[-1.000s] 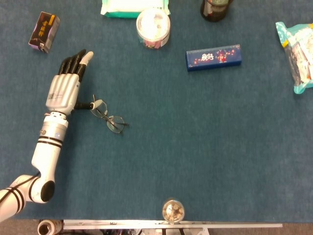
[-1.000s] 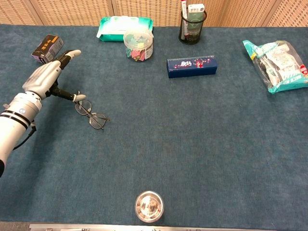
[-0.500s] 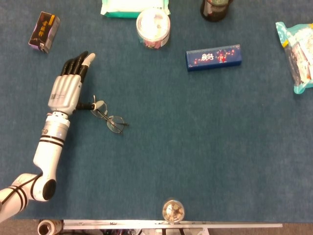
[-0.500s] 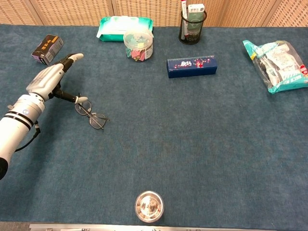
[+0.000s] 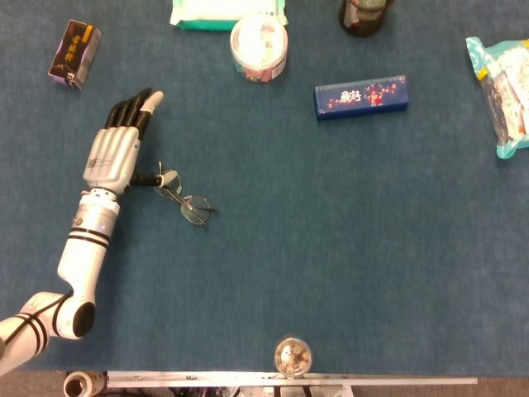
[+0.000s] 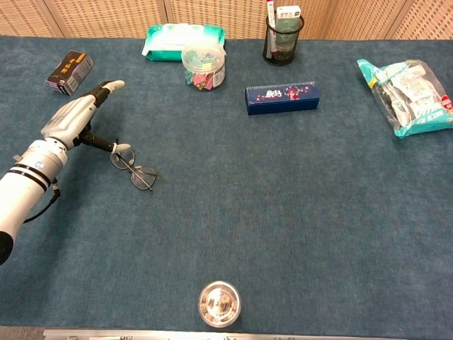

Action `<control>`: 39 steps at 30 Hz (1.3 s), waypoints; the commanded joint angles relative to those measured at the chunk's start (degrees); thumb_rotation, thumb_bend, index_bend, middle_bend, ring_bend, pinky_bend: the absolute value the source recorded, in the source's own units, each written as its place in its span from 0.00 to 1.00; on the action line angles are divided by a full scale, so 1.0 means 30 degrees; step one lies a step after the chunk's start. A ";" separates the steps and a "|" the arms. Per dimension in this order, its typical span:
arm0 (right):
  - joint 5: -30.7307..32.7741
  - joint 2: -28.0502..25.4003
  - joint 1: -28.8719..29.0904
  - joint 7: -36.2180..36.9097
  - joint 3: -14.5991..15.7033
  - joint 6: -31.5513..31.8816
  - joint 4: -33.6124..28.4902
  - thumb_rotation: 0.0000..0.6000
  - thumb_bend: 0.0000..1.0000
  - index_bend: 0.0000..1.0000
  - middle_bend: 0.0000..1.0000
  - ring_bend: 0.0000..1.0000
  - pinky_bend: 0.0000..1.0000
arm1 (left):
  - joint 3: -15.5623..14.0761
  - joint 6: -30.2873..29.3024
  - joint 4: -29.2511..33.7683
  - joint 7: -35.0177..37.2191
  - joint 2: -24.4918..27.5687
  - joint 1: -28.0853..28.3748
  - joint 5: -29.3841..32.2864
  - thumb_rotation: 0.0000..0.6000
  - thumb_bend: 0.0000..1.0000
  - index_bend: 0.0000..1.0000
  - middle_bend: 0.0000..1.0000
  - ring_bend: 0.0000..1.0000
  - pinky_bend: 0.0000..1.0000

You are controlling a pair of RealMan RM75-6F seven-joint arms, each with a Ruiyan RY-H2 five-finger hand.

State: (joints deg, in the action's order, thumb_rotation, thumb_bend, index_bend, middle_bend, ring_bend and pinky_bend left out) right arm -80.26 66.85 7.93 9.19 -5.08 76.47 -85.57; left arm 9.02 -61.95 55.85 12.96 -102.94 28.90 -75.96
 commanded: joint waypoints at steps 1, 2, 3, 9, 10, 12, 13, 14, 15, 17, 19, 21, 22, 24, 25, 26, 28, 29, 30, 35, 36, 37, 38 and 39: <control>-0.0044 -0.0116 -0.0036 -0.0054 -0.0089 0.0200 -0.0138 1.00 0.22 0.44 0.39 0.34 0.58 | -0.0064 -0.0615 0.0766 -0.0360 0.0479 -0.0109 -0.0387 1.00 0.03 0.00 0.00 0.00 0.00; -0.0067 -0.0163 -0.0051 -0.0092 -0.0128 0.0300 -0.0199 1.00 0.22 0.44 0.39 0.34 0.58 | -0.0110 -0.0762 0.1109 -0.0588 0.0701 -0.0151 -0.0484 1.00 0.03 0.00 0.00 0.00 0.00; -0.0098 -0.0205 -0.0059 -0.0148 -0.0166 0.0400 -0.0270 1.00 0.22 0.44 0.39 0.34 0.58 | -0.0161 -0.0844 0.1520 -0.0838 0.0978 -0.0190 -0.0554 1.00 0.03 0.00 0.00 0.00 0.00; -0.0409 -0.0542 -0.0148 -0.0699 -0.0348 0.1124 -0.1004 1.00 0.22 0.43 0.39 0.34 0.58 | -0.0402 -0.1212 0.4623 -0.2660 0.3247 -0.0572 -0.0648 1.00 0.03 0.00 0.00 0.00 0.00; -0.0447 -0.0625 -0.0167 -0.0803 -0.0365 0.1214 -0.1164 1.00 0.22 0.44 0.39 0.34 0.58 | -0.0451 -0.1235 0.5107 -0.2869 0.3650 -0.0645 -0.0646 1.00 0.03 0.00 0.00 0.00 0.00; -0.0537 -0.0827 -0.0202 -0.1115 -0.0405 0.1422 -0.1533 1.00 0.22 0.43 0.39 0.34 0.58 | -0.0603 -0.1316 0.6153 -0.3337 0.4652 -0.0832 -0.0693 1.00 0.03 0.00 0.00 0.00 0.00; -0.0566 -0.0952 -0.0229 -0.1217 -0.0427 0.1518 -0.1808 1.00 0.22 0.43 0.39 0.34 0.58 | -0.0715 -0.1376 0.6728 -0.3565 0.5243 -0.0969 -0.0722 1.00 0.03 0.00 0.00 0.00 0.00; -0.0577 -0.1075 -0.0254 -0.1236 -0.0431 0.1558 -0.2064 1.00 0.22 0.43 0.39 0.34 0.58 | -0.0791 -0.1470 0.7128 -0.3733 0.5664 -0.1094 -0.0733 1.00 0.03 0.00 0.00 0.00 0.00; -0.0577 -0.1205 -0.0270 -0.1286 -0.0439 0.1582 -0.2309 1.00 0.22 0.43 0.39 0.34 0.58 | -0.0852 -0.1614 0.7487 -0.3889 0.6047 -0.1235 -0.0741 1.00 0.03 0.00 0.00 0.00 0.00; -0.0631 -0.1475 -0.0295 -0.1636 -0.0443 0.1676 -0.2754 1.00 0.22 0.43 0.39 0.34 0.58 | -0.1006 -0.2031 0.8213 -0.4180 0.6840 -0.1606 -0.0778 1.00 0.03 0.00 0.00 0.00 0.00; -0.0693 -0.1642 -0.0301 -0.2071 -0.0432 0.1755 -0.3126 1.00 0.22 0.43 0.39 0.34 0.58 | -0.1160 -0.2482 0.8812 -0.4421 0.7531 -0.1994 -0.0817 1.00 0.03 0.00 0.00 0.00 0.00; -0.0728 -0.1736 -0.0303 -0.2419 -0.0418 0.1800 -0.3419 1.00 0.22 0.44 0.39 0.34 0.58 | -0.1317 -0.2872 0.9241 -0.4596 0.8052 -0.2335 -0.0880 1.00 0.03 0.00 0.00 0.00 0.00; -0.0742 -0.1772 -0.0303 -0.2580 -0.0404 0.1812 -0.3556 1.00 0.22 0.44 0.39 0.34 0.58 | -0.1425 -0.3018 0.9421 -0.4675 0.8311 -0.2490 -0.0936 1.00 0.03 0.00 0.00 0.00 0.00; -0.0776 -0.1844 -0.0311 -0.2945 -0.0366 0.1842 -0.3869 1.00 0.22 0.44 0.39 0.34 0.58 | -0.1761 -0.3285 0.9713 -0.4975 0.8944 -0.2822 -0.1154 1.00 0.03 0.00 0.00 0.00 0.00; -0.0777 -0.1870 -0.0313 -0.3093 -0.0355 0.1852 -0.3996 1.00 0.22 0.44 0.39 0.34 0.58 | -0.1912 -0.3379 0.9813 -0.5128 0.9216 -0.2962 -0.1238 1.00 0.03 0.00 0.00 0.00 0.00; -0.0751 -0.1913 -0.0318 -0.3221 -0.0346 0.1844 -0.4209 1.00 0.22 0.44 0.39 0.34 0.58 | -0.2107 -0.3514 0.9965 -0.5318 0.9579 -0.3152 -0.1349 1.00 0.03 0.00 0.00 0.00 0.00; -0.0666 -0.2031 -0.0303 -0.3267 -0.0342 0.1750 -0.4598 1.00 0.22 0.43 0.39 0.34 0.58 | -0.2352 -0.3729 1.0165 -0.5474 1.0116 -0.3424 -0.1516 1.00 0.03 0.00 0.00 0.00 0.00; -0.0614 -0.2128 -0.0281 -0.3329 -0.0343 0.1676 -0.4855 1.00 0.22 0.43 0.39 0.34 0.58 | -0.2501 -0.3875 1.0299 -0.5409 1.0456 -0.3602 -0.1652 1.00 0.03 0.00 0.00 0.00 0.00; -0.0584 -0.2201 -0.0260 -0.3403 -0.0340 0.1617 -0.5049 1.00 0.22 0.43 0.39 0.34 0.58 | -0.2617 -0.3959 1.0427 -0.5316 1.0704 -0.3740 -0.1730 1.00 0.03 0.00 0.00 0.01 0.00; -0.0555 -0.2553 -0.0156 -0.4364 -0.0205 0.1346 -0.5864 1.00 0.22 0.43 0.39 0.34 0.58 | -0.3287 -0.4412 1.1338 -0.5423 1.2195 -0.4559 -0.1981 1.00 0.03 0.06 0.05 0.05 0.05; -0.0538 -0.2600 -0.0142 -0.4615 -0.0180 0.1314 -0.5931 1.00 0.22 0.44 0.40 0.34 0.58 | -0.3366 -0.4580 1.1511 -0.5493 1.2395 -0.4738 -0.1987 1.00 0.03 0.08 0.06 0.06 0.06; -0.0512 -0.2643 -0.0135 -0.4890 -0.0152 0.1292 -0.5985 1.00 0.22 0.44 0.40 0.34 0.58 | -0.3423 -0.4766 1.1686 -0.5563 1.2584 -0.4924 -0.1961 1.00 0.03 0.10 0.08 0.07 0.07; -0.0468 -0.2688 -0.0137 -0.5269 -0.0119 0.1285 -0.6037 1.00 0.22 0.44 0.41 0.34 0.58 | -0.3505 -0.5025 1.1931 -0.5649 1.2810 -0.5193 -0.1911 1.00 0.03 0.11 0.09 0.07 0.08; -0.0426 -0.2718 -0.0145 -0.5543 -0.0093 0.1284 -0.6081 1.00 0.22 0.45 0.42 0.34 0.58 | -0.3551 -0.5238 1.2114 -0.5715 1.2965 -0.5396 -0.1870 1.00 0.03 0.13 0.10 0.09 0.10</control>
State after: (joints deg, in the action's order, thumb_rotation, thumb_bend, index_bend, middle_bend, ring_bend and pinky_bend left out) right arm -81.78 59.06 7.45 -5.95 -5.61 80.50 -103.32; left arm -1.14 -76.69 91.25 -3.73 -64.79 13.68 -81.65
